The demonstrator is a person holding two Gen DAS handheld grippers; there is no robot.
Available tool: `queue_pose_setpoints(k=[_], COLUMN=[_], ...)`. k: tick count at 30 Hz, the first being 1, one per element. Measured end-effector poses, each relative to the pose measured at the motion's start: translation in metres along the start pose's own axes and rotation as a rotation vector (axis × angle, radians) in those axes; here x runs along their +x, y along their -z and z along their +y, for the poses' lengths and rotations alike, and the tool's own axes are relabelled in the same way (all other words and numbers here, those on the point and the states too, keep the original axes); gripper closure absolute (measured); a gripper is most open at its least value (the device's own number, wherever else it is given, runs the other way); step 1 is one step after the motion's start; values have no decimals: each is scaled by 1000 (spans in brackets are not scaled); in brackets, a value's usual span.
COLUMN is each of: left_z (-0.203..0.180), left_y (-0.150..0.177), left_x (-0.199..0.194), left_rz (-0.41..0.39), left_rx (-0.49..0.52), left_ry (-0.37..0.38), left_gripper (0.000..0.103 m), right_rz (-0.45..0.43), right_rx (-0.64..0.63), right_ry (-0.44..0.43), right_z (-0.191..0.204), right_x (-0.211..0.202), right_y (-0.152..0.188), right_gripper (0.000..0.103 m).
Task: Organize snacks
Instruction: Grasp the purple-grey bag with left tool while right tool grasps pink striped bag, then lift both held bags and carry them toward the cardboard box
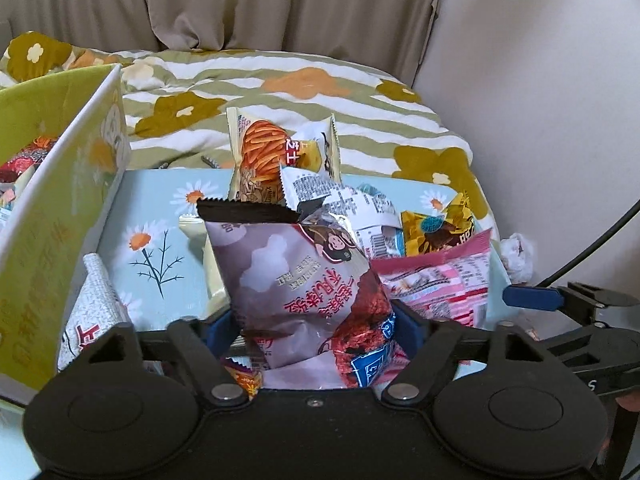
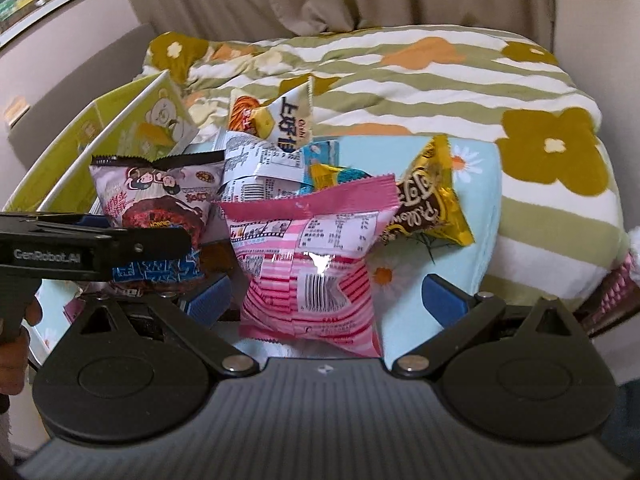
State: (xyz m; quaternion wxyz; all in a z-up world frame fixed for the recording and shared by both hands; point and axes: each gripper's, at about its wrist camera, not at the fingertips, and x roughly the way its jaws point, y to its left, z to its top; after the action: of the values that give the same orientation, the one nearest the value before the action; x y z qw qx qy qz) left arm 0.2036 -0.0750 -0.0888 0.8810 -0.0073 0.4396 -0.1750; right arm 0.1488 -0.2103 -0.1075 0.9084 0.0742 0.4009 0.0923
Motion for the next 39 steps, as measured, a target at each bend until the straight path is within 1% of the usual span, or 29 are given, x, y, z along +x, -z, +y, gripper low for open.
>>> queue_pose_setpoints(k=[3, 7, 13, 20, 22, 23, 28, 32, 37, 39], left_z=[-1, -4, -7, -8, -8, -8, -7, -7, -8, -8], left_y=[1, 2, -2, -5, -4, -4, -3, -3, -5, -6], left_x=[-3, -9, -22, -33, -36, -37, -48, -58, -75, -83], left_rz=[1, -8, -35, -63, -68, -72, -100, -125, -163, -185], left_rx=[-3, -12, -15, -17, -20, -22, -25, -20, -18, -9], left_ry=[0, -2, -12, -18, -18, -18, -14, -6, 15, 12], left_gripper=[33, 36, 36, 36, 36, 36, 36, 36, 36, 36], right_rz=[13, 30, 42, 62, 69, 73, 73, 46, 0, -20], right_rx=[-19, -17, -11, 36, 35, 30, 17, 25, 19, 17], right_ry=[-23, -49, -68, -82, -77, -80, -81, -82, -69, -67], right_z=[0, -1, -3, -6, -6, -5, 0, 2, 8, 13], right_x=[7, 14, 21, 33, 35, 34, 30, 17, -8, -19], right_y=[-2, -2, -6, -11, -11, -10, -8, -8, -12, -17], right_gripper=[0, 0, 0, 0, 7, 13, 19, 25, 25, 25])
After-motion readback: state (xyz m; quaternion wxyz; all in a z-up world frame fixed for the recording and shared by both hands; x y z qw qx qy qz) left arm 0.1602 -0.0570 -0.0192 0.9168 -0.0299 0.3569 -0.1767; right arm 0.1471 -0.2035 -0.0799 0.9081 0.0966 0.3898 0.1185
